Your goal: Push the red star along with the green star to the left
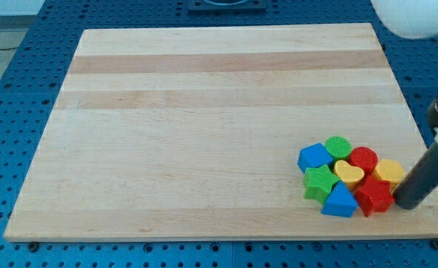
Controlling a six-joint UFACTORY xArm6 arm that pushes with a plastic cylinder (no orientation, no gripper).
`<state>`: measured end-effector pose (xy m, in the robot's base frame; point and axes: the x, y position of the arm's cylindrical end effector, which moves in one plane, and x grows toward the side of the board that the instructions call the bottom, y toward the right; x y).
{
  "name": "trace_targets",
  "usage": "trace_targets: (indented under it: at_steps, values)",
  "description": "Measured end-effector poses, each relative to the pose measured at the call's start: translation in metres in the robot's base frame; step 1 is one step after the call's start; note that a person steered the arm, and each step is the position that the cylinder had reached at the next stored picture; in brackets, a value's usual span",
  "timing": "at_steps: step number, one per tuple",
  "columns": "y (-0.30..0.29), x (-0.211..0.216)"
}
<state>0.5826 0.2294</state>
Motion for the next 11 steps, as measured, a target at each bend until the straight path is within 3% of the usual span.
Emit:
trace_targets:
  at_steps: [4, 9, 10, 11]
  values:
    - [-0.078, -0.004]
    - [-0.315, -0.076]
    - [-0.349, -0.113]
    - [-0.357, -0.114]
